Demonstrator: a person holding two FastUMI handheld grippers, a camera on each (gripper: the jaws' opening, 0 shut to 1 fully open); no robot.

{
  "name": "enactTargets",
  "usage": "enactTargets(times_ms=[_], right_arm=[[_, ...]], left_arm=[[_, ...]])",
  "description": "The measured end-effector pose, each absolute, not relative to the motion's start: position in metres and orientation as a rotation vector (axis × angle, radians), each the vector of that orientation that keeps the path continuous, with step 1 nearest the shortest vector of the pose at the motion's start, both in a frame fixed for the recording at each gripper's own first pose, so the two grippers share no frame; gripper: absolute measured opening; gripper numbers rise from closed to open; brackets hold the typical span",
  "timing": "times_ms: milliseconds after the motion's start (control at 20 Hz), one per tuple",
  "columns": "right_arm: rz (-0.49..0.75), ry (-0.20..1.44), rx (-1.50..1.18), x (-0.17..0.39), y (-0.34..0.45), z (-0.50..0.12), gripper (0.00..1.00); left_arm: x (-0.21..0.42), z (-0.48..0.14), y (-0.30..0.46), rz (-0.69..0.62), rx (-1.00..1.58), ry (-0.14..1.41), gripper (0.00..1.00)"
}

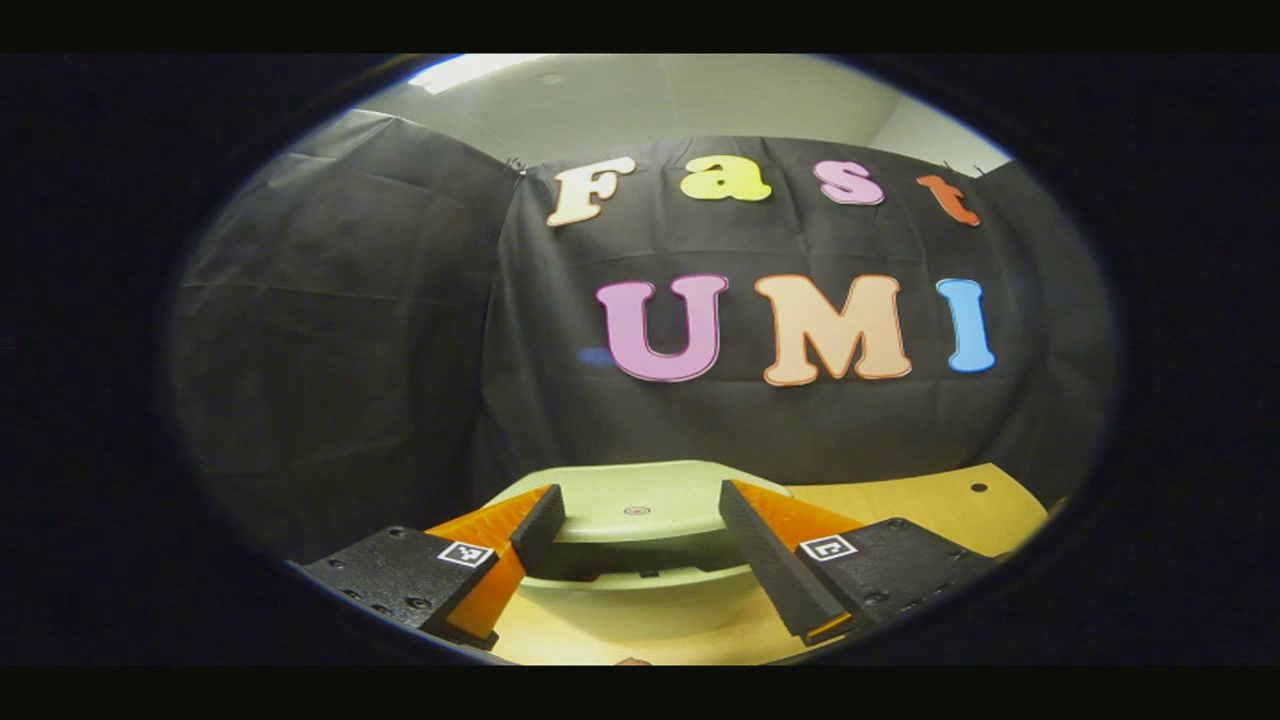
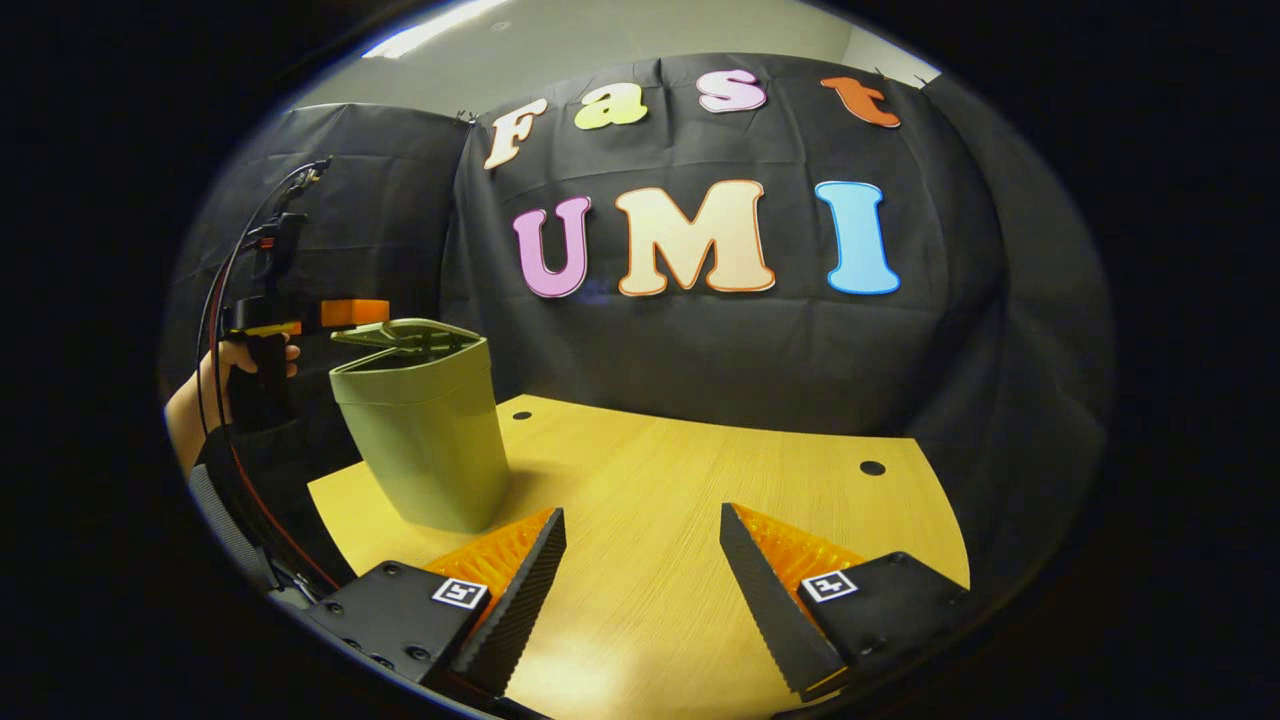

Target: Press the lid of the desktop garbage bin to open it, pick up the crumpled paper on the desktop and throw it into the bin, then pick up the pop can on the desktop and drop it into the bin, and finally close the garbage bin lid.

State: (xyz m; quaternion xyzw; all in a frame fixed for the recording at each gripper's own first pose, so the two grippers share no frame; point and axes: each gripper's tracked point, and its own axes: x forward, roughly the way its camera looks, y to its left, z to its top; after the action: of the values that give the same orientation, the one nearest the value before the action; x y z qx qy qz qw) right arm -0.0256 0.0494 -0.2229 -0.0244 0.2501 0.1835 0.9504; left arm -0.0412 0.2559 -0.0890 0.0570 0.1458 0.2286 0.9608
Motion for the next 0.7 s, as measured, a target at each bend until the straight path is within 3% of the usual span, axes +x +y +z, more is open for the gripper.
enactTargets(times_ms=[100,150,200,300,400,650,700], right_arm=[[0.387,0.519,-0.065,-0.030,0.051,-0.227,0.98],[0.394,0.521,-0.071,-0.032,0.051,-0.228,0.98],[0.396,0.522,-0.076,-0.033,0.050,-0.229,0.94],[0.391,0.521,-0.091,-0.033,0.048,-0.230,0.98],[0.395,0.524,-0.093,-0.035,0.047,-0.233,0.98],[0.402,0.540,-0.079,-0.033,0.045,-0.239,0.94],[0.402,0.545,-0.071,-0.033,0.045,-0.241,0.98]], left_arm=[[-0.044,-0.100,0.255,0.465,0.108,0.317,1.00],[-0.046,-0.106,0.254,0.465,0.107,0.329,0.95],[-0.046,-0.110,0.254,0.467,0.111,0.339,0.95],[-0.048,-0.114,0.253,0.466,0.115,0.348,1.00],[-0.048,-0.121,0.252,0.465,0.108,0.368,0.95],[-0.051,-0.134,0.254,0.489,0.066,0.448,0.96],[-0.051,-0.134,0.254,0.503,0.091,0.462,0.96]])
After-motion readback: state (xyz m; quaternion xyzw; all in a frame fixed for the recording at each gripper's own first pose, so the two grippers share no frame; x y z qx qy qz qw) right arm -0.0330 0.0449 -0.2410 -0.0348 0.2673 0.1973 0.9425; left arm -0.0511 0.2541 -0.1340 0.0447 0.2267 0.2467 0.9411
